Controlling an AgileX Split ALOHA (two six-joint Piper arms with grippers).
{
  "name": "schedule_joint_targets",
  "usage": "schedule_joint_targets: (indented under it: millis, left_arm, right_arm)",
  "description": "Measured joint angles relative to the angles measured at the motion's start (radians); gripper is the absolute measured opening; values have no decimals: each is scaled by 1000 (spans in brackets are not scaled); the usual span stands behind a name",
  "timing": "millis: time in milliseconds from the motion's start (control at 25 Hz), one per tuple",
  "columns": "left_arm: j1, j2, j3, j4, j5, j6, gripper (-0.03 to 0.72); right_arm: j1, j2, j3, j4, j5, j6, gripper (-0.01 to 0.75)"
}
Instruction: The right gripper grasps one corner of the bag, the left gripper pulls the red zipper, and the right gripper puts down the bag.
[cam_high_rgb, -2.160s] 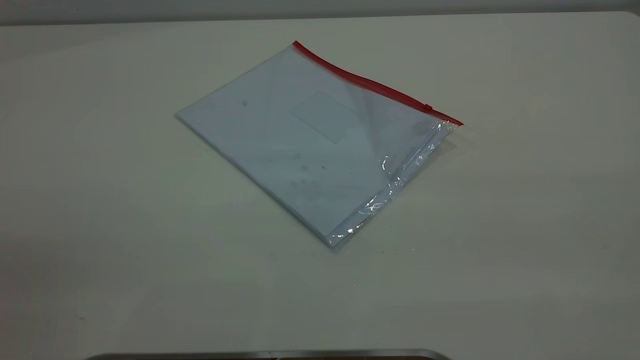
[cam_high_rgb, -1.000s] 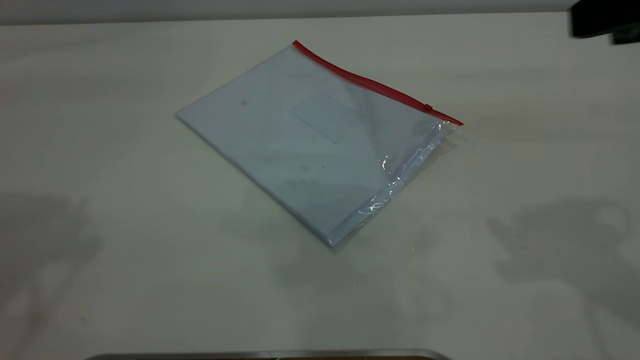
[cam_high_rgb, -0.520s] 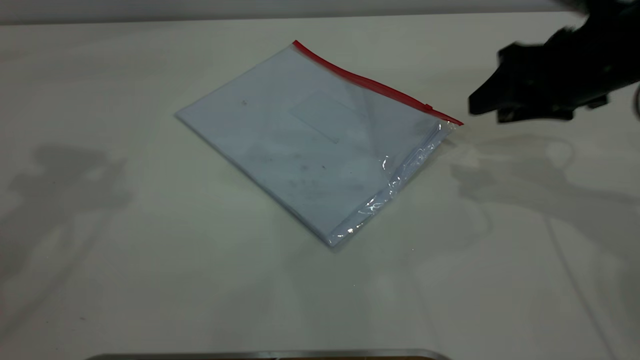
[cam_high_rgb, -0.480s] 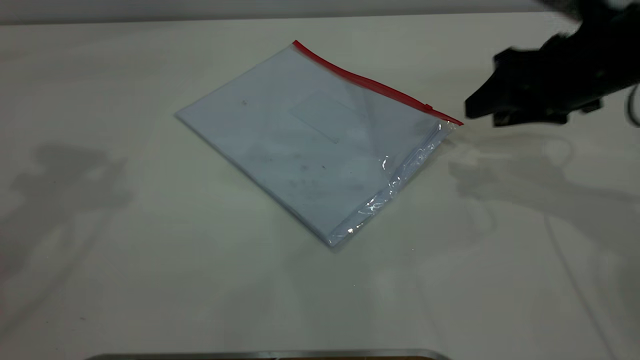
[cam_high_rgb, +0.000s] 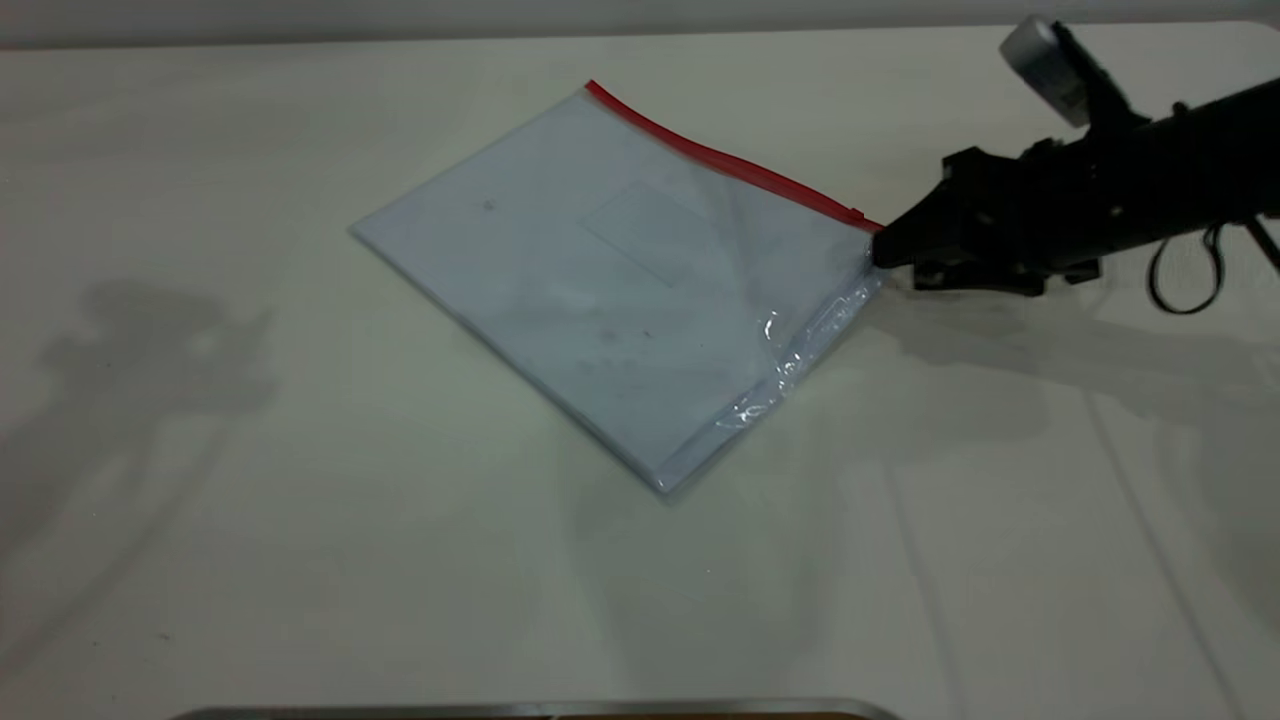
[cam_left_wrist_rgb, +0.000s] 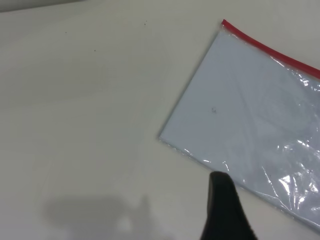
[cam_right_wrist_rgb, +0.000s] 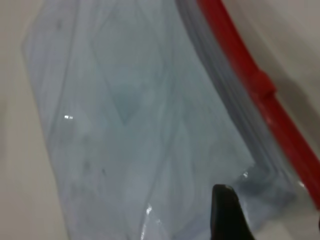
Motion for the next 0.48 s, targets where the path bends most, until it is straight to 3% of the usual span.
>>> schedule_joint_targets:
  millis: [480]
  left_arm:
    - [0,0,0,-5,-6,0,519]
  right_arm:
    - [61,84,-119,1,18,46,468]
